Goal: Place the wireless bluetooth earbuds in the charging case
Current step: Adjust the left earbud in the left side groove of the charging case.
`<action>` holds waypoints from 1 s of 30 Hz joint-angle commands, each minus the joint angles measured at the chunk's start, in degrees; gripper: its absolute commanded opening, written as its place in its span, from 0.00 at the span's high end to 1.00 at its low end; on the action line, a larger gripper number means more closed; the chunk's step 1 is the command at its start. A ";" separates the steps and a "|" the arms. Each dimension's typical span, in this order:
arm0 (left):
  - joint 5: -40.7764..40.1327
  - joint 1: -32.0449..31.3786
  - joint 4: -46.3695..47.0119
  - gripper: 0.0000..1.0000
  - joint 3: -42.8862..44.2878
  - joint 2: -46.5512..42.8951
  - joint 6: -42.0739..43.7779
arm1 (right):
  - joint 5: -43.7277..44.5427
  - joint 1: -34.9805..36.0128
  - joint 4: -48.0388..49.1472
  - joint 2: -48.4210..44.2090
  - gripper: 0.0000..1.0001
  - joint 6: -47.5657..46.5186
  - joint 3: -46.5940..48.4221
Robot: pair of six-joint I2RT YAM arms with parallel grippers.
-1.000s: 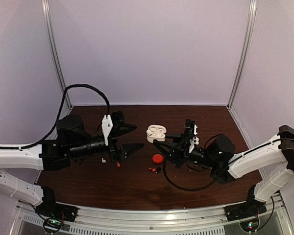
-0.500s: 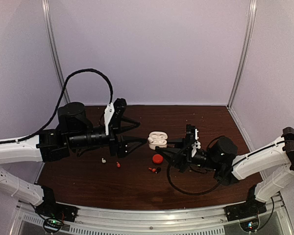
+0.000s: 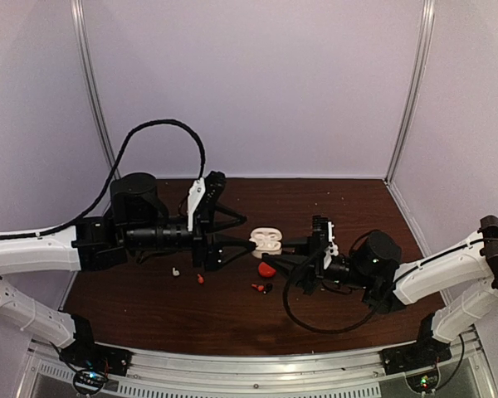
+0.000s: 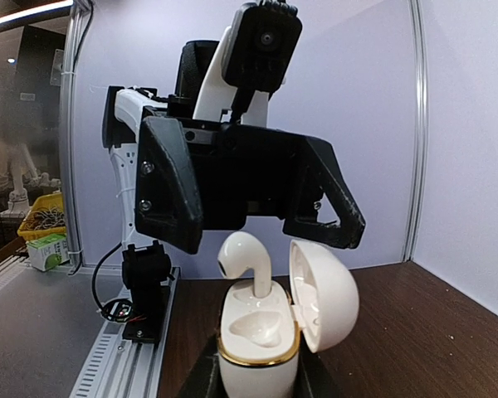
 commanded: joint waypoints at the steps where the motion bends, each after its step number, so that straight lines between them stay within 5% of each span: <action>1: 2.69 1.12 1.86 0.24 1.68 0.80 -1.26 | -1.24 0.09 1.38 0.35 1.00 -0.27 0.22; 30: 2.95 5.21 0.74 0.24 2.24 5.05 -5.03 | -2.64 0.08 1.67 -0.74 1.00 -1.04 0.45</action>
